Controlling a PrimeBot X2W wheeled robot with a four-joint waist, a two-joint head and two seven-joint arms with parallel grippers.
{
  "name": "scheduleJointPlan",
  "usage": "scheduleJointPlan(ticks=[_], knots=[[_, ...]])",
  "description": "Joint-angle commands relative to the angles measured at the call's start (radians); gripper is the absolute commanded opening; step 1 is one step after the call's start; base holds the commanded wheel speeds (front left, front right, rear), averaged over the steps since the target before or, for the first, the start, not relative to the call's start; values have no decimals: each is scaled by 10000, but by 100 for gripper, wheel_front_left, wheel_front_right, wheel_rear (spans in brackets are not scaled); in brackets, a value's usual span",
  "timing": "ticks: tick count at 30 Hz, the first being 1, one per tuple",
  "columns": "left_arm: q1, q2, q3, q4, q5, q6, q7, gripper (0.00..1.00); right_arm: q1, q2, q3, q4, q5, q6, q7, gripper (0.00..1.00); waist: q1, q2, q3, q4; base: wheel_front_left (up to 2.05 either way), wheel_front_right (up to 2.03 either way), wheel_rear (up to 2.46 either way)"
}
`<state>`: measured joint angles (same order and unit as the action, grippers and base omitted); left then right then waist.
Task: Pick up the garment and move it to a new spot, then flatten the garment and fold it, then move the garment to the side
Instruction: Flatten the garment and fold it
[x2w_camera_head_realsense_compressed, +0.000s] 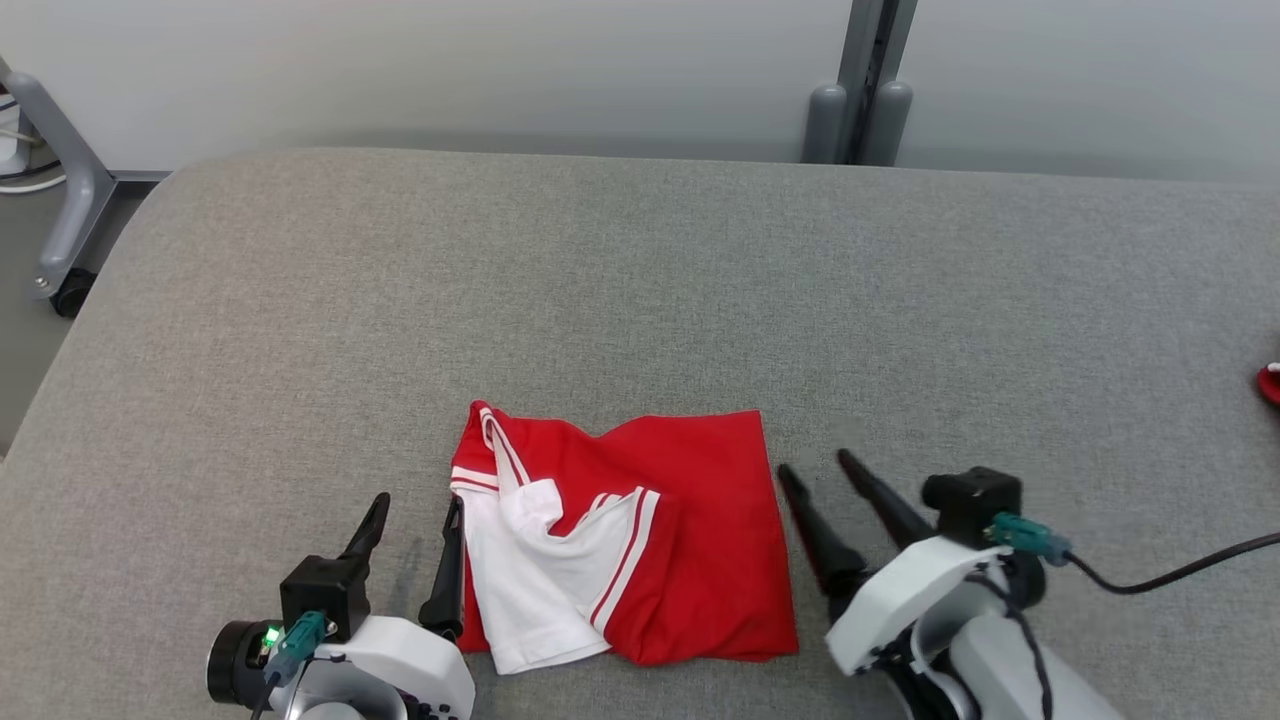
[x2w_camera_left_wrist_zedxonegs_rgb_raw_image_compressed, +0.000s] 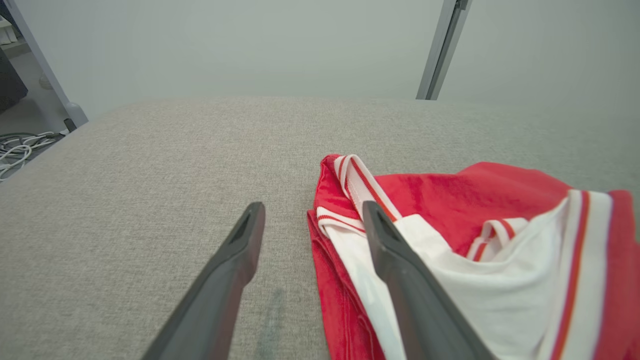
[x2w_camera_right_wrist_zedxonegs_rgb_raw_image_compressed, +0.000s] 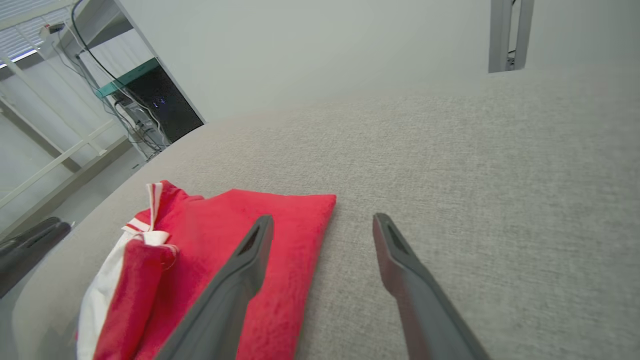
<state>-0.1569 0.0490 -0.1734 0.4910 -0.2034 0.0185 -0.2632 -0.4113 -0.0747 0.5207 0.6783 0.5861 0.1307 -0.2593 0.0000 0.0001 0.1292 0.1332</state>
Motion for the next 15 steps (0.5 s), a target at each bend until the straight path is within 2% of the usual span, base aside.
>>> scheduleJointPlan(ticks=[1,9,15], knots=[[-117,43,28,-32,75,-47,-13,100,136,-23,380,-382,210,-1,130,100,0,-1,17,-4,0,0,0],[-25,43,-46,50,-25,-34,-13,100,301,-246,1783,-1885,944,-1,772,100,0,-1,47,200,0,0,0],[-30,42,-79,17,-52,-18,-13,100,305,-465,2678,-2387,1446,-1,1286,100,0,-1,96,431,0,0,0]])
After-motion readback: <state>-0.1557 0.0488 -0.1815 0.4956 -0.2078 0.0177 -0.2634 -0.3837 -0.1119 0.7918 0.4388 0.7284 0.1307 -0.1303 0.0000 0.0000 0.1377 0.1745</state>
